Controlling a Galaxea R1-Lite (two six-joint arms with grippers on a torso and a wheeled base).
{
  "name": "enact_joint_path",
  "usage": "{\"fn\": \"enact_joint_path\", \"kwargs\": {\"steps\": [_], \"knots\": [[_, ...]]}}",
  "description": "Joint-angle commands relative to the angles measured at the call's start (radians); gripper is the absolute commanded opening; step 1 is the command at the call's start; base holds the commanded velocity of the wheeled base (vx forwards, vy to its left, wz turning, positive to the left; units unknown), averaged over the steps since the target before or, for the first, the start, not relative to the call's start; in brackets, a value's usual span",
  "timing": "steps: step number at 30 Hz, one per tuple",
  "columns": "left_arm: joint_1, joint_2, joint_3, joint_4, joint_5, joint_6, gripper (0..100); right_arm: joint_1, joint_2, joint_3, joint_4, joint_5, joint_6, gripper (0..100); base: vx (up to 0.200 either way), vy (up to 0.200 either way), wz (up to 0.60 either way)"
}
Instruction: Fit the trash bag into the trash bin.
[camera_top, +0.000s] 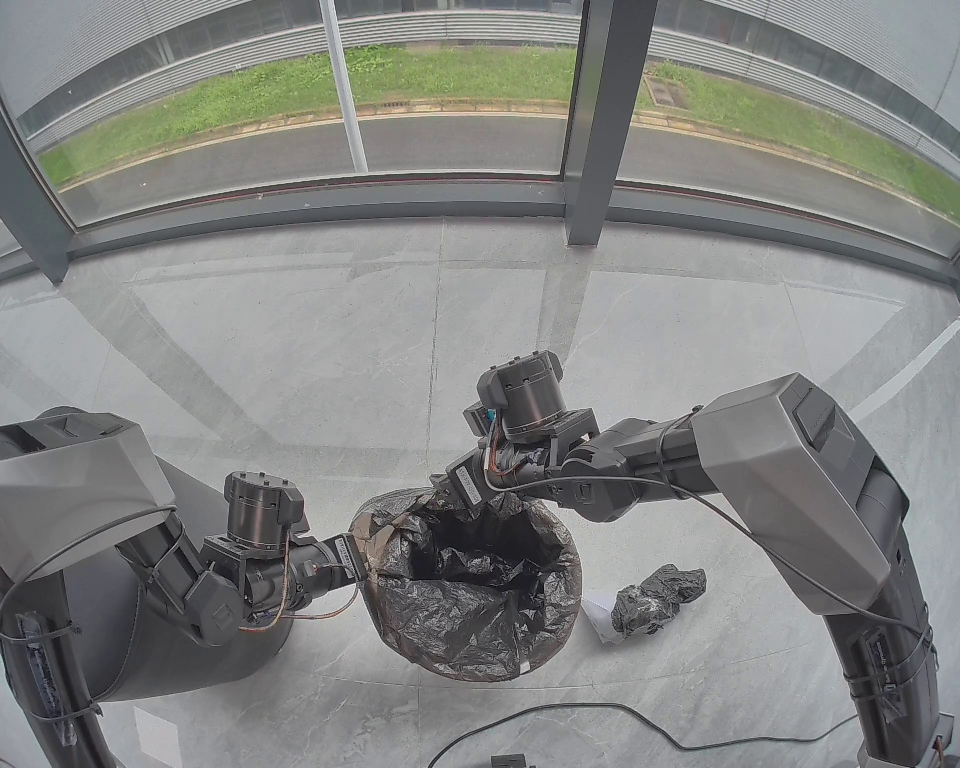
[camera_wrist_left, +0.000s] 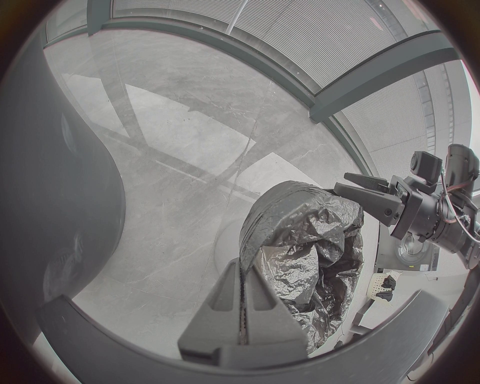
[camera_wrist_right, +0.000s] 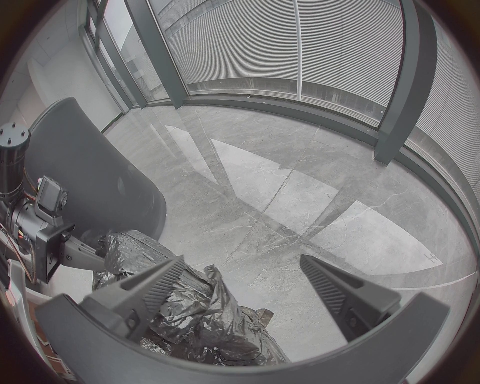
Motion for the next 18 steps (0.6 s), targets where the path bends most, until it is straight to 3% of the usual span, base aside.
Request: {"fn": "enact_joint_path", "kwargs": {"steps": [1,9,18], "knots": [[-0.007,-0.004,0.006,0.001,-0.010,0.000,0,-0.001,-0.008,-0.003,-0.002,0.000,0.002,100,0.000,0.000,0.00],[-0.005,0.016,0.006,0.038,-0.133,0.032,0,-0.010,-0.071,0.015,-0.007,-0.005,0.045,100,0.000,0.000,0.00],[0.013,0.033,-0.019,0.139,-0.212,0.072,0,-0.013,-0.140,0.087,-0.076,-0.005,0.043,100,0.000,0.000,0.00]]}}
